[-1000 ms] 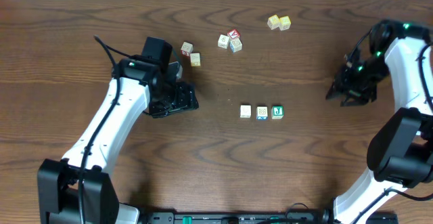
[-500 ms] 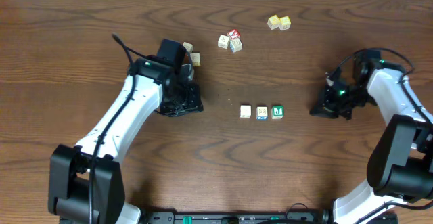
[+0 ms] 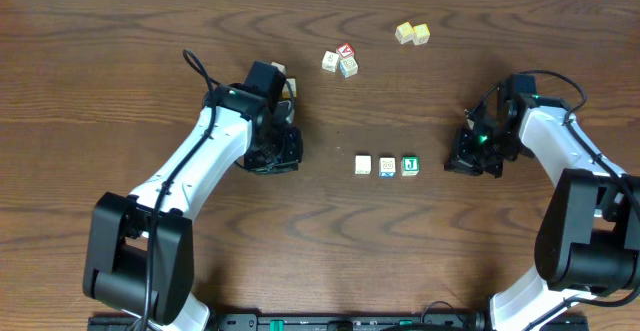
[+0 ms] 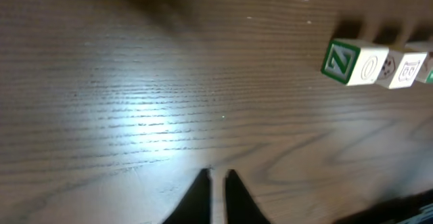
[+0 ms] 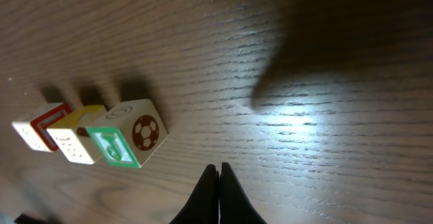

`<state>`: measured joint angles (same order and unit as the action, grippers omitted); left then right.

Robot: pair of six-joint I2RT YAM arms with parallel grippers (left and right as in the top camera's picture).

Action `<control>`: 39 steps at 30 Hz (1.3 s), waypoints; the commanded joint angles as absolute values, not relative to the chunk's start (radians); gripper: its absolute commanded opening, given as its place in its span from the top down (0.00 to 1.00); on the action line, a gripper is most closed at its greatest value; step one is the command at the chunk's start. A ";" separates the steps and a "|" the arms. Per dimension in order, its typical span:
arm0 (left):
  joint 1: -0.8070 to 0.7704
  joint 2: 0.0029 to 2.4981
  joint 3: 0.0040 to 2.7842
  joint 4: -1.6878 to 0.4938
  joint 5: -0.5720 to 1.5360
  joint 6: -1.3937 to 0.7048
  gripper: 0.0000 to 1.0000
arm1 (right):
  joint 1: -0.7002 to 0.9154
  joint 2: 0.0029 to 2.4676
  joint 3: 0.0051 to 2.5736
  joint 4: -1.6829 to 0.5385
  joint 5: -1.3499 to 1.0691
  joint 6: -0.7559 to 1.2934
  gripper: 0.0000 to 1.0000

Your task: Lift 3 blocks

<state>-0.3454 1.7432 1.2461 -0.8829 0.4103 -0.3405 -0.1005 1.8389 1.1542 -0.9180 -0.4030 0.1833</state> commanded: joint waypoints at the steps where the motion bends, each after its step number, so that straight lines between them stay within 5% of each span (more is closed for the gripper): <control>1: -0.363 1.752 1.261 -0.866 0.408 -0.339 0.92 | -0.076 1.829 1.148 -0.912 -0.382 0.213 0.99; 13: -0.413 1.803 1.259 -0.822 0.408 -0.368 0.93 | 0.058 1.829 1.123 -0.876 -0.278 0.269 0.99; 39: -0.516 1.925 1.231 -0.599 0.437 -0.415 0.93 | 0.067 1.831 1.105 -0.768 -0.323 0.238 0.99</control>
